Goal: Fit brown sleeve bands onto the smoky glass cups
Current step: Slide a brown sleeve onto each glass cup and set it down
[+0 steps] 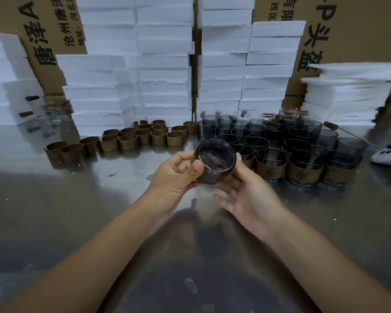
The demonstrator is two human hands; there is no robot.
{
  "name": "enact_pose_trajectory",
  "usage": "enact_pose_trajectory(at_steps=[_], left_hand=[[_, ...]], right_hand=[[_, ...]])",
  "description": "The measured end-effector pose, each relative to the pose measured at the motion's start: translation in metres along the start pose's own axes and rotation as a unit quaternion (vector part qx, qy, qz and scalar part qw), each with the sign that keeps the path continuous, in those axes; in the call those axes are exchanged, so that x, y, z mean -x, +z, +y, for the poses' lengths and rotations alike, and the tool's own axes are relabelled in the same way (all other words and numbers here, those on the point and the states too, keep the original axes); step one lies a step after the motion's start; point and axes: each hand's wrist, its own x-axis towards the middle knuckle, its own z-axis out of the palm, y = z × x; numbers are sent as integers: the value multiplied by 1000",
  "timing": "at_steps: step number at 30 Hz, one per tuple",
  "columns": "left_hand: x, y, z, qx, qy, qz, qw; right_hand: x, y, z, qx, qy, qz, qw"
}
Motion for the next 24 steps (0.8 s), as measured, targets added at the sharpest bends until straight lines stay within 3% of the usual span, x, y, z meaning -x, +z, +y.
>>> enact_pose_trajectory(at_steps=[2,7,13,19,24], left_hand=[[0,-2,1,-12,7,5,1000],[4,0,-1,-86,41,-15,995],[1,-4,-3,-169,29,14,985],[1,0,1,-115,-31,-10,993],[3,-2,0,-81,-18,-16,996]], right_hand=[[-1,1,0,44,16,15,999],[1,2,-2,32,54,-34,997],[2,-2,-5,36,-53,-36,997],[4,-1,-2,101,-188,-21,977],[1,-3,1,150,-204,-68,965]])
